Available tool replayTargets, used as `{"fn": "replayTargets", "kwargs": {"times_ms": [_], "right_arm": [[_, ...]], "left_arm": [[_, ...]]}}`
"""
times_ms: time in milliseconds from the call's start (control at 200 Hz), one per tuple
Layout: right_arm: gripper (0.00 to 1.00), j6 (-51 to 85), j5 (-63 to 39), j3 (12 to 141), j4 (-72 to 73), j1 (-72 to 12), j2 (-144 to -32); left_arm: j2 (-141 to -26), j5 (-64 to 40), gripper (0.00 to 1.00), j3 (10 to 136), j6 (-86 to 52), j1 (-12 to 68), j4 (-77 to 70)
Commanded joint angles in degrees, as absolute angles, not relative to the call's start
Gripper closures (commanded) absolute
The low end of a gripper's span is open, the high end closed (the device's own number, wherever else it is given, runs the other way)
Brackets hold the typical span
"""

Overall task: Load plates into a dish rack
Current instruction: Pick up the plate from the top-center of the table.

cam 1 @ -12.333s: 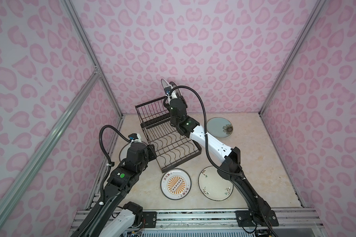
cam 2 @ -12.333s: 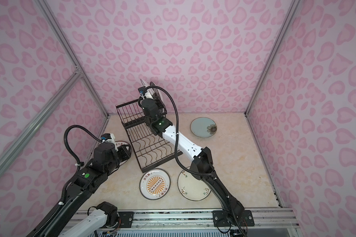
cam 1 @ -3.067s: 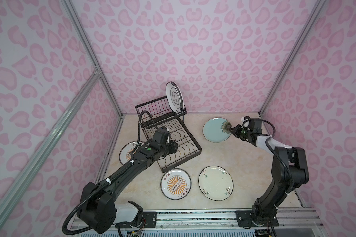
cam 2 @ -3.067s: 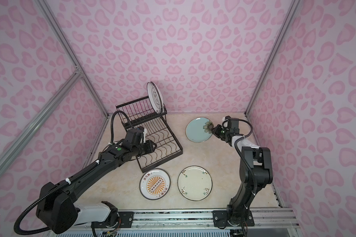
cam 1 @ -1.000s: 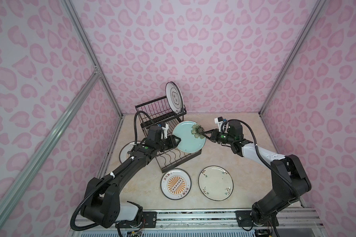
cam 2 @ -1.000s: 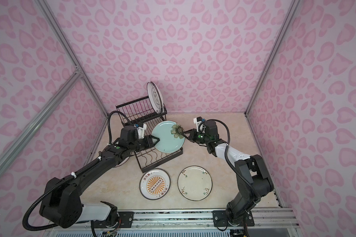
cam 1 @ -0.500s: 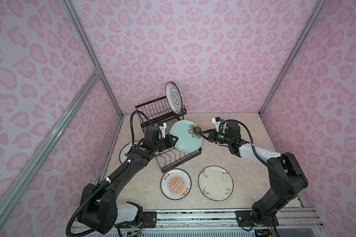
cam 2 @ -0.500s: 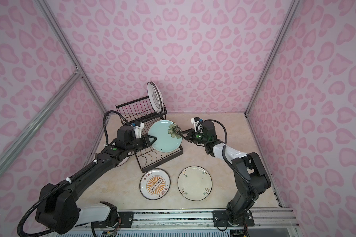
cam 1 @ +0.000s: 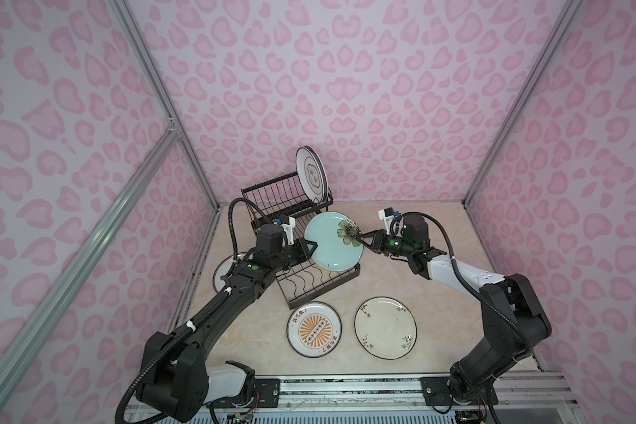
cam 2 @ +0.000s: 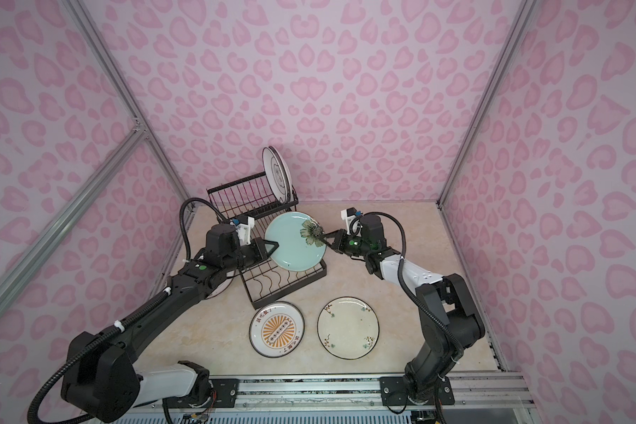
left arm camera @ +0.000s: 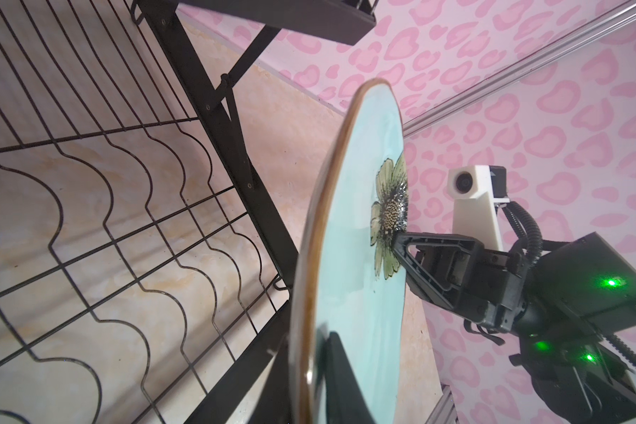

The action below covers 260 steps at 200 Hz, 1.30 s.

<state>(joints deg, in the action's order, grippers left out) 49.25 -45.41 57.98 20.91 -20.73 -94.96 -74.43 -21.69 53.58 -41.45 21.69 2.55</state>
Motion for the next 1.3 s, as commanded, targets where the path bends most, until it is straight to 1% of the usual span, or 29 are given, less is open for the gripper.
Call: {"fn": "replayTargets", "kwargs": {"times_ms": [0,135,270,355,710,860,1100,1295], "right_arm": [[0.83,49.2,-48.5,58.6,25.4,-21.5,-94.1],[0.73,49.6,-48.2,58.4,25.9,-21.5,-93.6],[0.69,50.2,-48.3,58.5,26.6,-21.4,-93.5],[0.63,50.6,-48.3,58.2,27.4,-21.4,-93.3],[0.53,51.9,-48.3,57.4,29.7,-21.5,-92.8],[0.5,52.1,-48.0,57.2,29.9,-21.6,-92.8],[0.49,52.5,-47.9,56.8,30.5,-22.0,-93.2],[0.48,56.3,-47.8,55.0,36.0,-23.0,-93.8]], "left_arm": [[-73.7,-24.1,0.96,54.1,-39.2,22.0,2.0],[-73.0,-24.1,0.96,54.5,-40.6,21.9,2.0],[-72.7,-24.8,0.96,54.4,-41.7,21.8,1.4],[-72.4,-25.3,0.96,54.3,-42.3,21.7,0.7],[-70.8,-27.8,0.96,54.1,-44.6,20.5,-2.0],[-70.0,-27.9,0.96,54.1,-44.7,20.3,-2.0],[-68.7,-27.9,0.97,53.5,-45.1,20.0,-2.8],[-67.9,-27.9,0.96,53.2,-45.4,19.9,-3.5]]}}
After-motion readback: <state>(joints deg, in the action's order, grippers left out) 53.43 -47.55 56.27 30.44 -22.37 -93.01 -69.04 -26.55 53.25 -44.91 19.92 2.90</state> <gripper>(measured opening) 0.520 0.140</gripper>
